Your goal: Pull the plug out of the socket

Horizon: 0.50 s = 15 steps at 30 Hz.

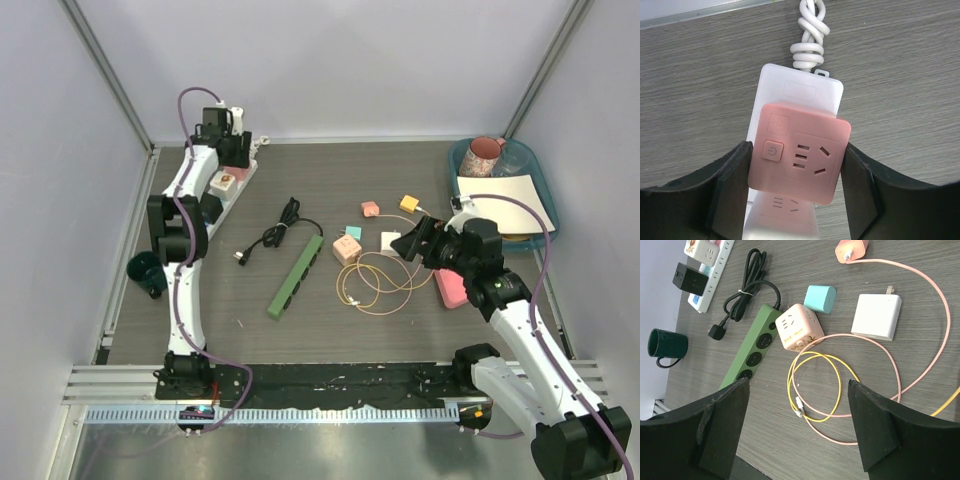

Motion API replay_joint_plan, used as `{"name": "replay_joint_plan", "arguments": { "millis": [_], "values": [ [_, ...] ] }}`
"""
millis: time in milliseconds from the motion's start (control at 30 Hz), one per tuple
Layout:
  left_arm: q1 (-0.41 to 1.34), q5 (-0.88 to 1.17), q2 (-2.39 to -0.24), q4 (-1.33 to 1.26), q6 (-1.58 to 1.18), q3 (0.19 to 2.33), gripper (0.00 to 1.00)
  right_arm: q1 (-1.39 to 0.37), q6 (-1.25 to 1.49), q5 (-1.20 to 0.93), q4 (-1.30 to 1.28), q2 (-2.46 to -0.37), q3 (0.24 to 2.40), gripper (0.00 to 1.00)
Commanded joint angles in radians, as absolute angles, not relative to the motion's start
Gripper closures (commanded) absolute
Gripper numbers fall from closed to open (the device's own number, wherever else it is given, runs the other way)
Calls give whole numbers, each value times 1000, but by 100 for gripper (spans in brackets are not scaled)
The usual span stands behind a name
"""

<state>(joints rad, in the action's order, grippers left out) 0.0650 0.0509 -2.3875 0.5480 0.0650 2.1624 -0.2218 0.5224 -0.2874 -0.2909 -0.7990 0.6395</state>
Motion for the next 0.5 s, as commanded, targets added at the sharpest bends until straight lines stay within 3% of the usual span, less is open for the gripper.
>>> {"name": "replay_joint_plan", "arguments": {
  "millis": [0,67,167,467],
  "values": [
    [81,130,-2327,520,8,2126,74,-227,560,-299,-218,-808,650,15],
    [92,136,-2287,511,5,2102,88,-226,586,-305,-203,-822,653,15],
    [112,144,-2249,502,9,2056,100,-226,626,-310,-167,-845,666,16],
    [199,143,-2027,399,38,1836,100,-229,799,-371,64,-1046,765,18]
  ]
}}
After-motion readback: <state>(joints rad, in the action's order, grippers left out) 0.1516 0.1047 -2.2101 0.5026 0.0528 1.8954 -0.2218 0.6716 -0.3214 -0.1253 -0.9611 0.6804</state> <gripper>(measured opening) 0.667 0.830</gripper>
